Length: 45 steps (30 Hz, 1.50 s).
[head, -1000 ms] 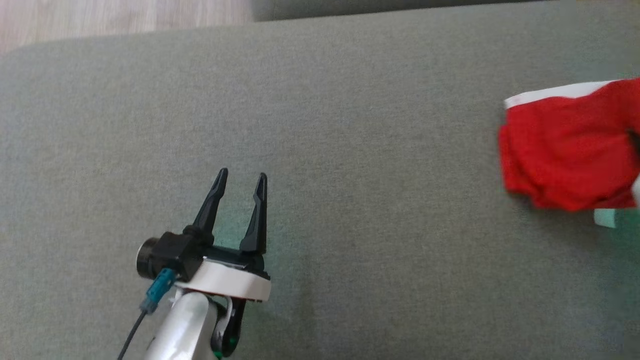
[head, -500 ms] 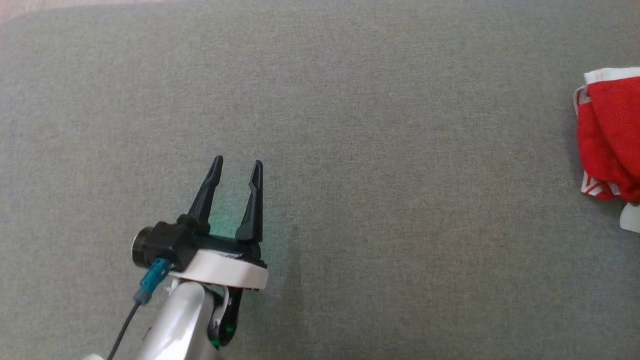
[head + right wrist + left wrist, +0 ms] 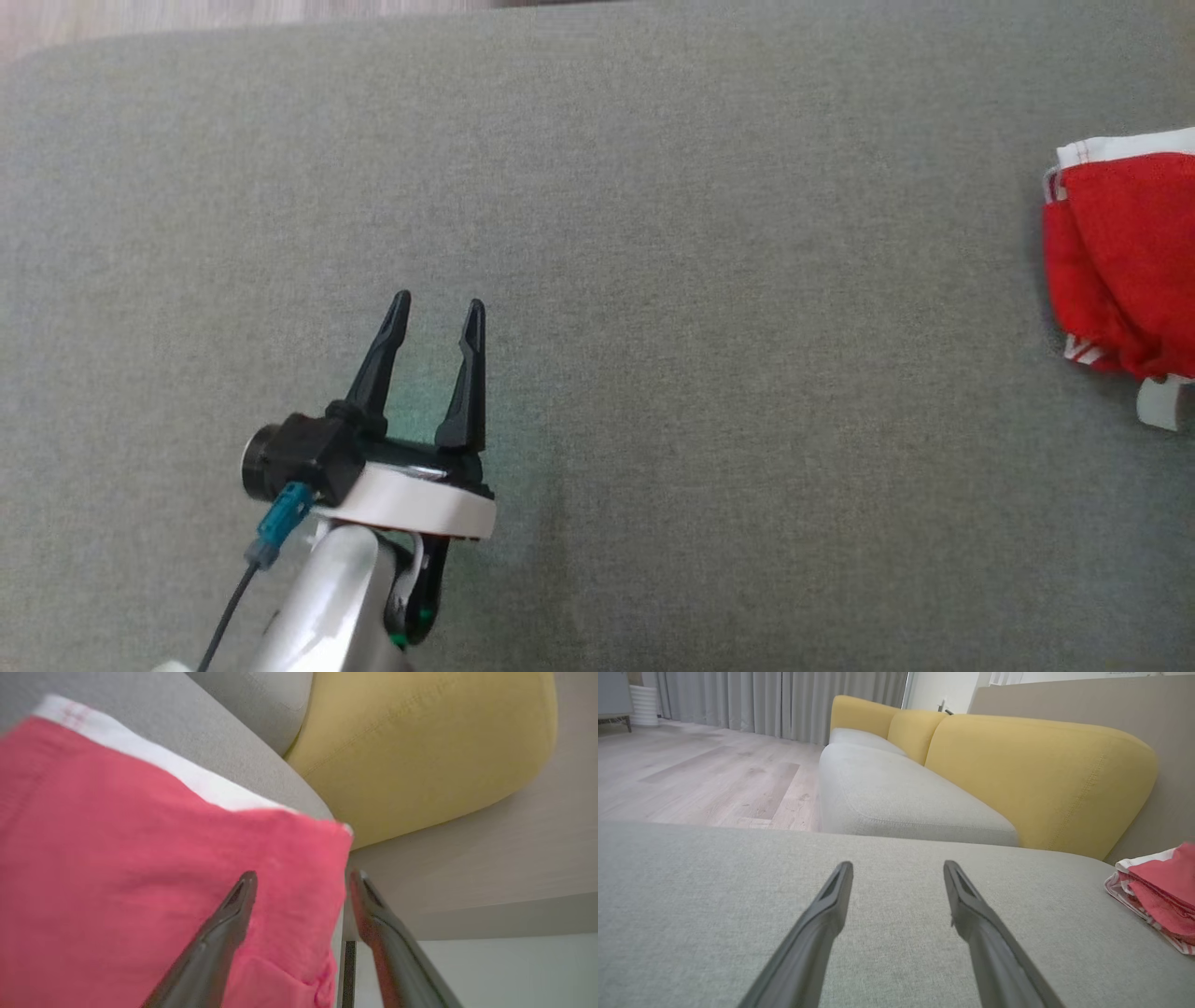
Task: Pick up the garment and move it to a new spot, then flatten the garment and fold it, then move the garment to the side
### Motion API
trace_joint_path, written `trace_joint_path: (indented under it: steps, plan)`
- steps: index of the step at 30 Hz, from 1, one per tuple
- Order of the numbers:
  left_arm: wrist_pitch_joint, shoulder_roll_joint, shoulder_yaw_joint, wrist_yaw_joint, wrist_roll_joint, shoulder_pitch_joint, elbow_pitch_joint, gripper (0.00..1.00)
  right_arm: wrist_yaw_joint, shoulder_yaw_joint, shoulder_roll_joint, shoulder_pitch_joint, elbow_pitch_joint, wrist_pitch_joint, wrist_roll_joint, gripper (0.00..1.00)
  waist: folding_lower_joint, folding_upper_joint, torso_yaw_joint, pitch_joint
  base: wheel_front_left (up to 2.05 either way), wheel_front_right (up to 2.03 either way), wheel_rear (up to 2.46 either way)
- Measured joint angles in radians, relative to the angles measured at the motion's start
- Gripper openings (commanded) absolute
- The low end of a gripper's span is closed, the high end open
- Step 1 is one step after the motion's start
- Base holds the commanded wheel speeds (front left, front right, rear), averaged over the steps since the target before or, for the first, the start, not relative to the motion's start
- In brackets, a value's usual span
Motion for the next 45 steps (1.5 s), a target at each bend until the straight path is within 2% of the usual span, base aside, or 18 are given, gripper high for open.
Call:
trace_joint_path:
  steps: [4, 7, 12, 17, 19, 22, 25, 29, 36, 45]
  plan:
    - [0.000, 0.000, 0.017, 0.000, 0.009, 0.001, 0.001, 1.00, 0.000, -0.030, 0.056, 0.018, -0.081, -0.003, -0.030, 1.00, 0.0000, 0.0000, -0.006, -0.033, 0.00, 0.00, 0.00]
    - [0.000, 0.000, 0.028, 0.001, 0.010, 0.005, -0.001, 1.00, 0.000, -0.081, 0.140, 0.031, -0.162, -0.029, -0.035, 1.00, -0.0001, 0.0000, -0.010, -0.068, 0.00, 0.00, 0.00]
    - [0.000, 0.000, 0.042, 0.002, 0.010, 0.047, -0.009, 1.00, 0.000, -0.188, 0.349, 0.061, -0.315, -0.122, 0.013, 1.00, -0.0001, 0.0000, -0.011, -0.138, 0.00, 0.00, 0.00]
    - [0.000, 0.000, 0.070, 0.011, 0.026, 0.098, -0.033, 1.00, 0.000, -0.200, 0.574, 0.151, -0.434, -0.234, 0.106, 1.00, -0.0002, 0.0000, -0.005, -0.207, 0.00, 0.00, 0.00]
    - [0.000, 0.000, 0.077, 0.010, 0.029, 0.116, -0.040, 1.00, 0.000, -0.196, 0.619, 0.203, -0.450, -0.276, 0.123, 1.00, -0.0003, 0.0000, 0.000, -0.230, 0.00, 0.00, 0.00]
    - [0.000, 0.000, 0.084, 0.010, 0.056, 0.145, -0.037, 1.00, 0.000, -0.191, 0.628, 0.289, -0.437, -0.353, 0.179, 1.00, -0.0003, 0.0000, 0.011, -0.254, 0.00, 0.00, 0.00]
    - [0.000, 0.001, 0.088, 0.012, 0.057, 0.166, -0.028, 1.00, 0.000, -0.187, 0.628, 0.354, -0.378, -0.430, 0.284, 1.00, -0.0002, 0.0000, 0.025, -0.268, 0.00, 0.00, 0.00]
    - [0.000, 0.002, 0.090, 0.020, 0.054, 0.196, -0.018, 1.00, 0.000, -0.159, 0.630, 0.430, -0.310, -0.500, 0.327, 1.00, -0.0001, 0.0000, 0.039, -0.285, 0.00, 0.00, 0.00]
    - [0.000, 0.002, 0.094, 0.037, 0.047, 0.233, -0.017, 1.00, 0.000, -0.133, 0.633, 0.552, -0.275, -0.523, 0.368, 1.00, -0.0001, 0.0000, 0.052, -0.308, 0.00, 0.00, 0.00]
    - [0.000, 0.003, 0.106, 0.064, 0.019, 0.261, -0.029, 1.00, 0.000, -0.135, 0.633, 0.570, -0.309, -0.523, 0.379, 1.00, -0.0001, 0.0000, 0.052, -0.322, 0.00, 0.00, 0.00]
